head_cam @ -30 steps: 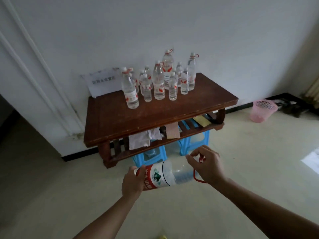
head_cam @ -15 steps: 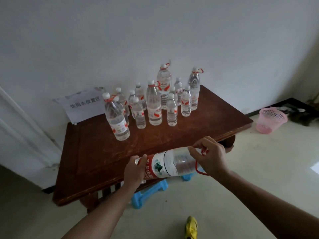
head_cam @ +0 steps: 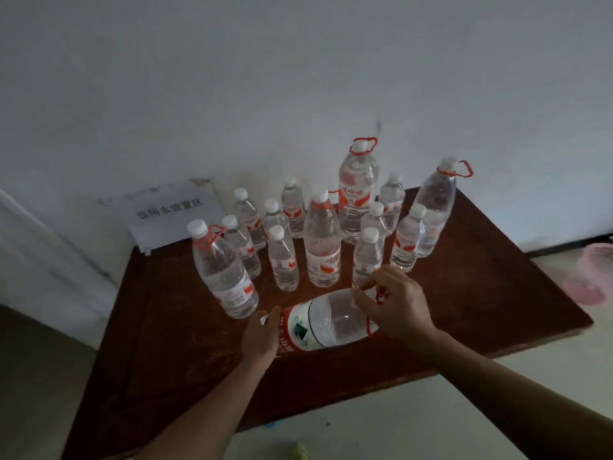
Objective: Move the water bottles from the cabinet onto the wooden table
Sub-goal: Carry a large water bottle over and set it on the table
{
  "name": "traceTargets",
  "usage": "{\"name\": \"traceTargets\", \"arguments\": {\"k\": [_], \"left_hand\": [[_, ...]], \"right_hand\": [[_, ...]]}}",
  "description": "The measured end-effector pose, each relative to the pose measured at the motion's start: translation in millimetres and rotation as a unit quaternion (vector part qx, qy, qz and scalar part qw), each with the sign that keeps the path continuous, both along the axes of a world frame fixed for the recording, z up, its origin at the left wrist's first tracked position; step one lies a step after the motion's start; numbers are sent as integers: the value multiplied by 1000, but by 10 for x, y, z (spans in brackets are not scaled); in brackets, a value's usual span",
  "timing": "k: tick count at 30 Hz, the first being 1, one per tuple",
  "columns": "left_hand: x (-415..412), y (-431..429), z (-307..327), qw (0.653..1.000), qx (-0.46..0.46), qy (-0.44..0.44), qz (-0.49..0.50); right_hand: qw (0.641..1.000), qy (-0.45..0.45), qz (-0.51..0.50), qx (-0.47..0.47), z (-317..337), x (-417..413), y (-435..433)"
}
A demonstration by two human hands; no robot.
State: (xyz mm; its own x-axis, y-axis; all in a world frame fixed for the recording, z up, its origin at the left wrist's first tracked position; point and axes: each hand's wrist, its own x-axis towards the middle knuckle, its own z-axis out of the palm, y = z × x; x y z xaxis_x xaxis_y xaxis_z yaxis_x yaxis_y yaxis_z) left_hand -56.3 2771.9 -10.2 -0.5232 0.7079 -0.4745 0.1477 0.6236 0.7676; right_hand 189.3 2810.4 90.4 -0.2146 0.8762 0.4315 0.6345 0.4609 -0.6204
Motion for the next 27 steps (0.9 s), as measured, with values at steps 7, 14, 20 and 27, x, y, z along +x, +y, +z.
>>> {"name": "traceTargets", "arguments": {"k": [7, 14, 20, 27], "left_hand": [[-173, 651, -111, 997, -6, -68, -29], [-350, 1144, -341, 994, 0, -98, -48], [-459, 1038, -459, 991, -17, -131, -4], [-626, 866, -447, 994, -37, -73, -66]], "right_hand": [[998, -56, -10, -7, -111, -338, 541], [991, -130, -23, -14, 57, -726, 926], [988, -154, 18, 9, 227, -1183, 1076], [984, -163, 70, 6, 325, -1563, 1251]]}}
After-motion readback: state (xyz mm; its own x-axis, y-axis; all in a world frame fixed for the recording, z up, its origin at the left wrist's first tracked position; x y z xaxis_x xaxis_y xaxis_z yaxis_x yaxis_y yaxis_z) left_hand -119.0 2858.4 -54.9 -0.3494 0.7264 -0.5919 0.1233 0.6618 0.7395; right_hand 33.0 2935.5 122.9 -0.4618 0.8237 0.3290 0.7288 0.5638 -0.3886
